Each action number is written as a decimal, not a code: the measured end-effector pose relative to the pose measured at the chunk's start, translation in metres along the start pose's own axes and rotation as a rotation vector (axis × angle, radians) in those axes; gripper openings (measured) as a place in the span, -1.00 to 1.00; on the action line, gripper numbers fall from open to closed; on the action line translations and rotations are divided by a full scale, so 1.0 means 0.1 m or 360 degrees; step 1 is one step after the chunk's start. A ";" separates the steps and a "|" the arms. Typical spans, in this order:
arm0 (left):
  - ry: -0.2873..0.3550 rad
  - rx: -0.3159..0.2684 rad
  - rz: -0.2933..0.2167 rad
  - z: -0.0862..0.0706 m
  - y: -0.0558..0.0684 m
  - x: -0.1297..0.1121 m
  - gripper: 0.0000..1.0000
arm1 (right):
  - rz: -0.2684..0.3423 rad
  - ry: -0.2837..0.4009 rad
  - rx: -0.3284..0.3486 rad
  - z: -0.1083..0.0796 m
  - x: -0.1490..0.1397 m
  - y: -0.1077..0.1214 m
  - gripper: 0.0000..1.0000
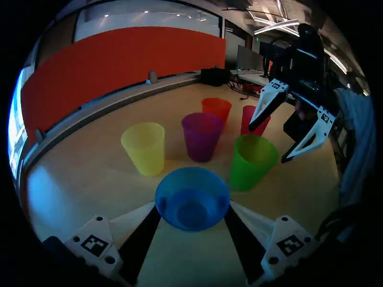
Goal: Pour water
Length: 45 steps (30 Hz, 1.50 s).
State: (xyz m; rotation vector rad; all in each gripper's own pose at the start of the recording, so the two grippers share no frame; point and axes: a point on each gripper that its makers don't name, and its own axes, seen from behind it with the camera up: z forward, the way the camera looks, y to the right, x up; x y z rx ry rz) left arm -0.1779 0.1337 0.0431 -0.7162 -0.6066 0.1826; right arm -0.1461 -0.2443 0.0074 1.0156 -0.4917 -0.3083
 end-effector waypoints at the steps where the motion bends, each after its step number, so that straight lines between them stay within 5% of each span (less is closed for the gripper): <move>1: 0.0001 -0.0001 -0.0002 0.00 0.00 0.00 0.71 | -0.0001 -0.0003 -0.0001 0.01 -0.01 0.00 1.00; 26: 0.0035 0.0007 0.0026 -0.03 0.02 0.03 0.71 | -0.0007 -0.0037 -0.0049 0.36 -0.10 0.03 0.86; 45: 0.0223 0.0058 0.0010 -0.29 0.02 0.40 0.71 | 0.0010 0.0117 -0.0121 0.01 0.27 0.01 0.84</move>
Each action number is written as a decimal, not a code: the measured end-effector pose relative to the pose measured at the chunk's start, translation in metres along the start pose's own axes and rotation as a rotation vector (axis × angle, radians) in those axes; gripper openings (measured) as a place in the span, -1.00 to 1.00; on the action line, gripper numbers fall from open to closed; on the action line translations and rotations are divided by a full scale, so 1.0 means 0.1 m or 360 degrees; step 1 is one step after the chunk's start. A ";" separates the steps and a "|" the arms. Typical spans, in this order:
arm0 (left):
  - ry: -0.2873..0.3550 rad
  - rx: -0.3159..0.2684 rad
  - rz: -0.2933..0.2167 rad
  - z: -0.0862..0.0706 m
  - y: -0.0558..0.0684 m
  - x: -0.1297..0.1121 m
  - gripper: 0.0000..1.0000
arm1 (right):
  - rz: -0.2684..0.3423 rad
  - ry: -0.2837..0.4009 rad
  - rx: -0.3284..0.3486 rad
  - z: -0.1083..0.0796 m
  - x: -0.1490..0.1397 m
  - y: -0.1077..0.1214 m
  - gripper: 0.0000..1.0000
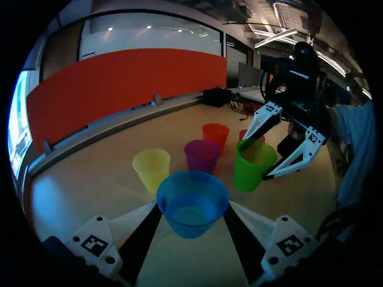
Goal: Pour water
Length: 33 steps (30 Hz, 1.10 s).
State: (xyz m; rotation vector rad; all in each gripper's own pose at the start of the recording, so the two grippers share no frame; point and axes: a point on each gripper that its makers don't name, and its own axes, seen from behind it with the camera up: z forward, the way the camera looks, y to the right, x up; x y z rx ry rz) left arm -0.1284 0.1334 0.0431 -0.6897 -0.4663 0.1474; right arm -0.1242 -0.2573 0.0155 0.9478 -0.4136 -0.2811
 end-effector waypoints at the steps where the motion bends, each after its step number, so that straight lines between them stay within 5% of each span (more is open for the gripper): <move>1: 0.0019 0.0006 0.0001 -0.02 0.00 0.04 0.71 | 0.0002 0.0015 -0.0005 -0.03 0.04 0.00 0.84; 17: 0.0300 0.0092 0.0025 -0.35 -0.03 0.75 0.71 | 0.0016 0.0268 -0.0110 -0.48 0.61 0.06 0.84; 33: 0.0477 0.0091 0.0035 -0.53 0.05 1.17 0.71 | 0.0022 0.0501 -0.0187 -0.76 1.08 0.11 0.84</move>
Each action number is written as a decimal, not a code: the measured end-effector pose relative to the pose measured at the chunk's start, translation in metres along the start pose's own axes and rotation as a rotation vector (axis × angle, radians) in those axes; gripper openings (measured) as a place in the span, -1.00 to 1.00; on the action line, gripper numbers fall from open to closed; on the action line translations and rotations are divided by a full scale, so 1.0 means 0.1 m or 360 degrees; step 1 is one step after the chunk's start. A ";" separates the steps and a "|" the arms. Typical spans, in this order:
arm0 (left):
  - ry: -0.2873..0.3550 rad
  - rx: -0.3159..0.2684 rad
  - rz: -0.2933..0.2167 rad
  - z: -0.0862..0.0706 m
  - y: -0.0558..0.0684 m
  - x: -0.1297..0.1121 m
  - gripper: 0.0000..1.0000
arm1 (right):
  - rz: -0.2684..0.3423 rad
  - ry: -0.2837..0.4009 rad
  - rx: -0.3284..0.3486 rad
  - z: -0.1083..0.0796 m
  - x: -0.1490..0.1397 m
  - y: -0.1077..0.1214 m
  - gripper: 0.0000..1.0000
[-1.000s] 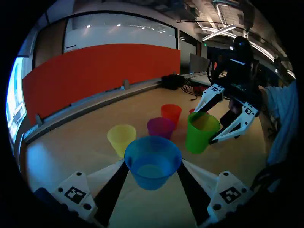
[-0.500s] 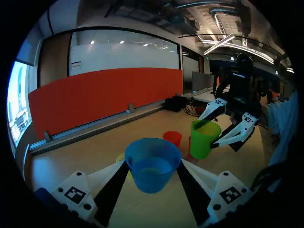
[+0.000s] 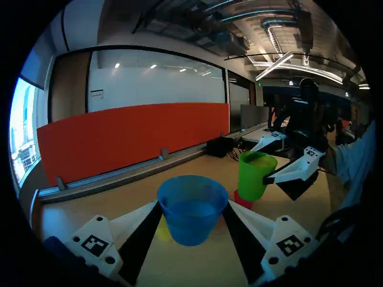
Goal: Pour water
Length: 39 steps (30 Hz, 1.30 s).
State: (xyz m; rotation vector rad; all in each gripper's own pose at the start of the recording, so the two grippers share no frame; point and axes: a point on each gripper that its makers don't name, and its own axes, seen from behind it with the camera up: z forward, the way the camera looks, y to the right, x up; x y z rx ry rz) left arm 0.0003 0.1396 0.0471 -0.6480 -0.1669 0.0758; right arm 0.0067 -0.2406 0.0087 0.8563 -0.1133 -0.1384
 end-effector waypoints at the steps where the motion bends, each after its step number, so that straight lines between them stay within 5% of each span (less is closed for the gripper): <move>1: 0.0013 -0.0003 -0.0002 -0.01 0.01 0.03 0.71 | -0.0001 0.0009 -0.0004 -0.01 0.03 0.01 0.84; 23: 0.0171 0.0009 0.0104 -0.10 0.09 0.55 0.71 | 0.0006 0.0108 -0.0036 -0.06 0.27 0.03 0.84; 39: 0.0233 0.0096 0.0437 -0.09 0.17 0.91 0.71 | -0.0020 0.0107 -0.0012 -0.06 0.22 -0.04 0.84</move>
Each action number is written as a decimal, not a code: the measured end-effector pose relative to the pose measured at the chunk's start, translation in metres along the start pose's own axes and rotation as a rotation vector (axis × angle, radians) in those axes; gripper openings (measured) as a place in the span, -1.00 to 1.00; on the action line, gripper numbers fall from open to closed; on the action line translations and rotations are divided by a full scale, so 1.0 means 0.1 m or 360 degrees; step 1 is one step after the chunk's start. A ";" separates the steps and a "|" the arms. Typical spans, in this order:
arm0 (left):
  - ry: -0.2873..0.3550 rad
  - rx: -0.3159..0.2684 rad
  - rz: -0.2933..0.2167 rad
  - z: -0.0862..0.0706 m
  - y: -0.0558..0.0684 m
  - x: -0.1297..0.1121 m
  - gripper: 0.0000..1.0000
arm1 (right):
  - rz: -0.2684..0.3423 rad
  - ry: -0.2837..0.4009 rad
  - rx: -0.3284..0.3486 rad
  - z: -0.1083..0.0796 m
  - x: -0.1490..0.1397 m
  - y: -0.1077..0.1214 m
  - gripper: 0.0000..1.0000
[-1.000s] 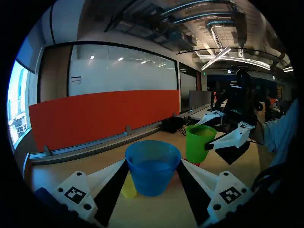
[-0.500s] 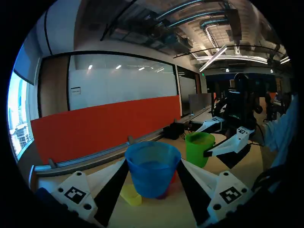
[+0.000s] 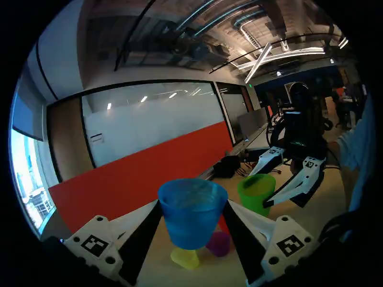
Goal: Pour water
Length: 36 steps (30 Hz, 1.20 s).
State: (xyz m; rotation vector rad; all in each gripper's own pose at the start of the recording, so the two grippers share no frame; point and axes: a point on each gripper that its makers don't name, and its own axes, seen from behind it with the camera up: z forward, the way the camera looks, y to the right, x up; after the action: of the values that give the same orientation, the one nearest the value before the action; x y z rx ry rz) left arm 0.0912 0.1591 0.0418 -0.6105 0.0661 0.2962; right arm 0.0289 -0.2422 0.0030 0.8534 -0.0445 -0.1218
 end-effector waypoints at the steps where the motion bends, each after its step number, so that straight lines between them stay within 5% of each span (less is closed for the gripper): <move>1: 0.0002 0.0004 0.0020 0.01 0.00 0.02 0.71 | -0.0002 -0.0002 0.0005 0.00 -0.01 -0.01 0.84; 36: 0.0035 0.0070 0.0729 0.16 0.10 0.64 0.71 | 0.0007 0.0024 0.0121 0.16 -0.08 -0.26 0.82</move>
State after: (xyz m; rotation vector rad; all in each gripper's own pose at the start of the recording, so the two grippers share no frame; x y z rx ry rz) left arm 0.1495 0.1921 0.0400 -0.5502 0.2346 0.7295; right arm 0.0168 -0.2700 -0.0063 0.9298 -0.0369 -0.1097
